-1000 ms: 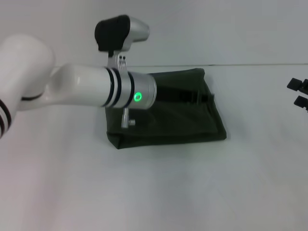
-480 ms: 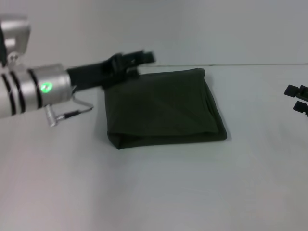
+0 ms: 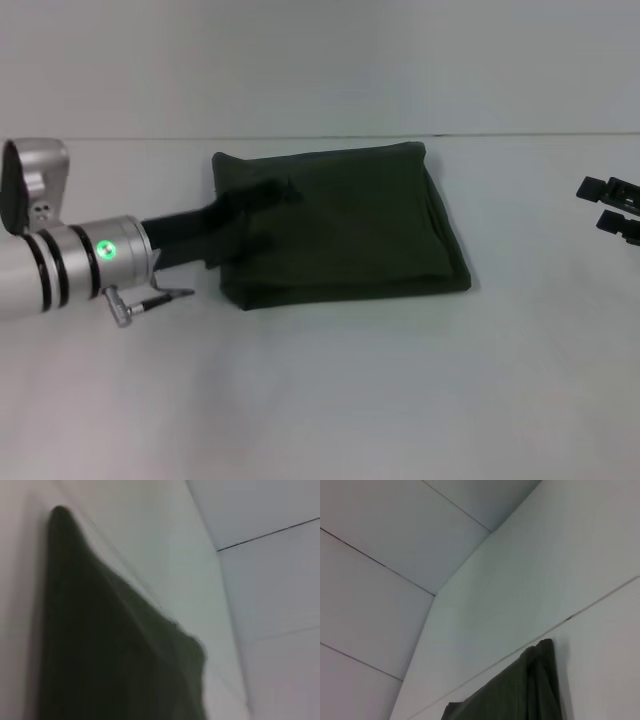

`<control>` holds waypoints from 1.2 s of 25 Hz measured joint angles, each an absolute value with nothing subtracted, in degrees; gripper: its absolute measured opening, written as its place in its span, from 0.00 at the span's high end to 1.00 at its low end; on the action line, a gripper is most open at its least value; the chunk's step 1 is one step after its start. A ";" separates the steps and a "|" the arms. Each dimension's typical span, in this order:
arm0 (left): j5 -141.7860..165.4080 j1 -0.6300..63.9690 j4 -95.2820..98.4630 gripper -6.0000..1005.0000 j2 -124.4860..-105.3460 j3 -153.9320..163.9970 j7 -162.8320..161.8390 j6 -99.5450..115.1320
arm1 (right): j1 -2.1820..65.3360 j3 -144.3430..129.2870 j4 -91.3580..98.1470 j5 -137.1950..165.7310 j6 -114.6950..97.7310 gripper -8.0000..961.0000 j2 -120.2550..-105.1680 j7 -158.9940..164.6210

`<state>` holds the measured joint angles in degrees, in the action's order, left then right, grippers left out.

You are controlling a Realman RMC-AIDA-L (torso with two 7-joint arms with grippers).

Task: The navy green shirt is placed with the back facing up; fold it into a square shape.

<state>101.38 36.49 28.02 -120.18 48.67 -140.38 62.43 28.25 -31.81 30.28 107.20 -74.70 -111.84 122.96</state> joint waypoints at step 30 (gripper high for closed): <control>109.16 30.32 29.31 0.18 -118.57 46.76 -135.60 63.86 | 27.27 -31.62 30.24 107.76 -75.28 0.03 -111.58 122.96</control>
<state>109.16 30.32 29.31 -118.57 46.76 -135.60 63.86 27.27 -31.62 30.24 107.76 -75.28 -111.58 122.96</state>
